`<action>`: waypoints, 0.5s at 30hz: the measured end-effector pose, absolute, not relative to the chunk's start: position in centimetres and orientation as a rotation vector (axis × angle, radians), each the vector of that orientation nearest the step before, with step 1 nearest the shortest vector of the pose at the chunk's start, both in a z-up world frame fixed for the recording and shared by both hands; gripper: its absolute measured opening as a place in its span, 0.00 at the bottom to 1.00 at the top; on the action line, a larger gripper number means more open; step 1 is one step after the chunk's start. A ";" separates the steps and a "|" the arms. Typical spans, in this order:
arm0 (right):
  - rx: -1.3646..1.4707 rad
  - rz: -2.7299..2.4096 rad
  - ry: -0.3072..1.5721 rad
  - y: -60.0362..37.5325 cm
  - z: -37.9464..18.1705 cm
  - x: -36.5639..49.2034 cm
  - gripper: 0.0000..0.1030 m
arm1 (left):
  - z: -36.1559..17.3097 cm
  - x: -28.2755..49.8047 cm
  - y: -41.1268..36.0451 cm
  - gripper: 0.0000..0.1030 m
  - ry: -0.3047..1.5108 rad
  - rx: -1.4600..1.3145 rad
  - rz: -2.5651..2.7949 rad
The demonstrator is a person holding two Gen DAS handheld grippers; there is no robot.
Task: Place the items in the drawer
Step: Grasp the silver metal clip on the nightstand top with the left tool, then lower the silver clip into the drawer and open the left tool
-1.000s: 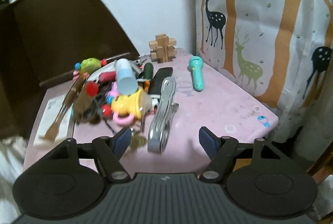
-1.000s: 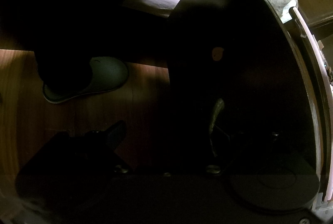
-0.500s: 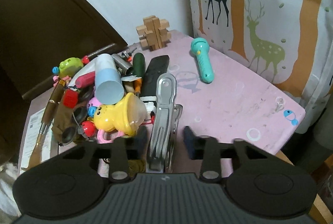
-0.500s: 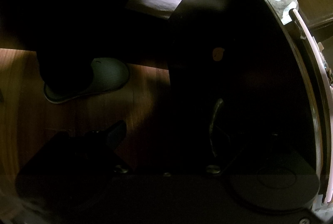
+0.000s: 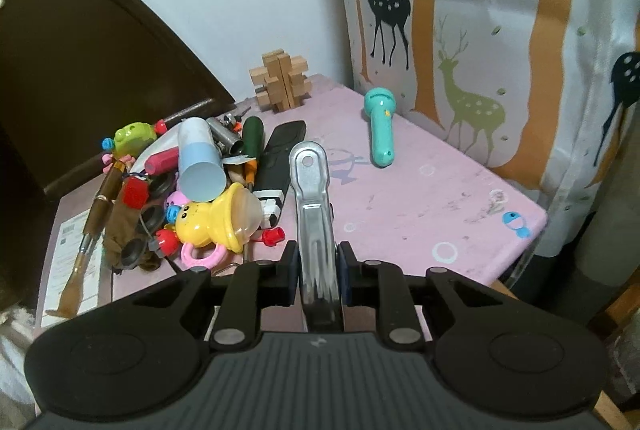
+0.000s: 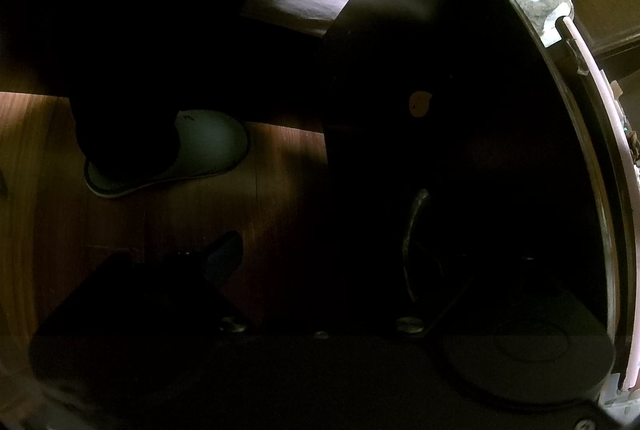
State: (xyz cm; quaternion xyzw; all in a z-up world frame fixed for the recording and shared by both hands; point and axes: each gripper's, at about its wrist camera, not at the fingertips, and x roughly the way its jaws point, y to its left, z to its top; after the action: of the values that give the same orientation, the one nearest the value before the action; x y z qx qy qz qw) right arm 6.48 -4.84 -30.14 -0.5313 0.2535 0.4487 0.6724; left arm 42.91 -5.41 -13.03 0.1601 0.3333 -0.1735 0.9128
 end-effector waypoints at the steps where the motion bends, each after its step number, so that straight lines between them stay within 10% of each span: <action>1: -1.196 1.010 0.572 -4.8 -30.1 6.5 0.87 | -12.8 42.4 -5.3 0.18 0.684 0.328 -0.360; 15: -1.200 1.009 0.576 -4.6 -30.2 6.4 0.87 | -12.9 33.0 -5.4 0.18 0.719 0.334 -0.464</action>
State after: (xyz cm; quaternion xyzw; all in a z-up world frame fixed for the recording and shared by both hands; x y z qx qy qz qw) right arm 6.43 -4.63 -30.17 -0.5328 0.2556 0.4480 0.6709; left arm 33.02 -5.43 -12.94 0.1613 0.3468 -0.2242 0.8964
